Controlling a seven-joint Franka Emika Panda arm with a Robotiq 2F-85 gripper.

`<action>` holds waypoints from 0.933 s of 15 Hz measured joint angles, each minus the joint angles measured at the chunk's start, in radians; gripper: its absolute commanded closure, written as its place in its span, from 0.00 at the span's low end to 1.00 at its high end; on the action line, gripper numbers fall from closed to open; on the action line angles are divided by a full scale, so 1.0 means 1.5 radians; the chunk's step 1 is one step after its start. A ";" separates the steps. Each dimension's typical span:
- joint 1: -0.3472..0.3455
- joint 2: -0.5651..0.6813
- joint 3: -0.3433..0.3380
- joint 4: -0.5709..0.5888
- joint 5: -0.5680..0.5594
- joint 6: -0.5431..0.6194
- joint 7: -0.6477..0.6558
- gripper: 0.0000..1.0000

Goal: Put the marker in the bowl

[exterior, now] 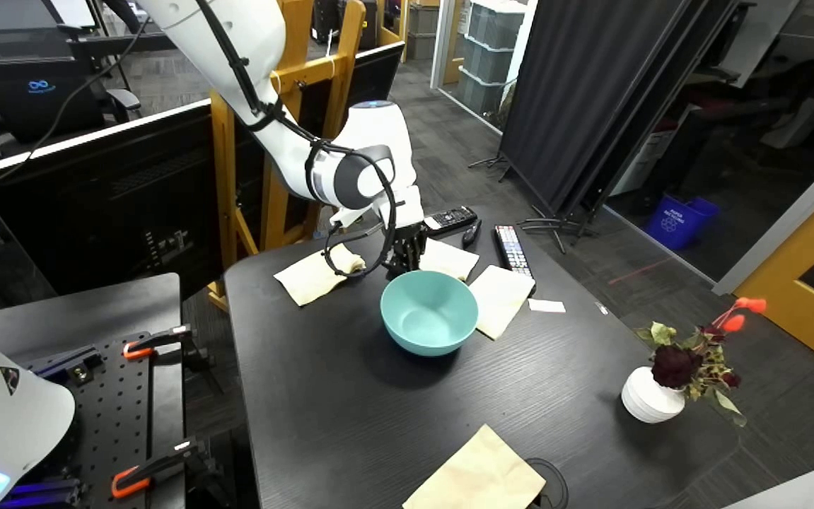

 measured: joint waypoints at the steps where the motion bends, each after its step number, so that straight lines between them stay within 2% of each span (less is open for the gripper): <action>1: 0.007 -0.001 0.000 0.002 0.000 0.000 0.000 0.95; 6: 0.053 -0.020 -0.006 0.008 -0.005 0.002 0.000 0.95; 10: 0.089 -0.057 -0.038 -0.001 -0.033 0.002 0.027 0.95; 14: 0.097 -0.126 -0.062 -0.032 -0.084 0.002 0.076 0.95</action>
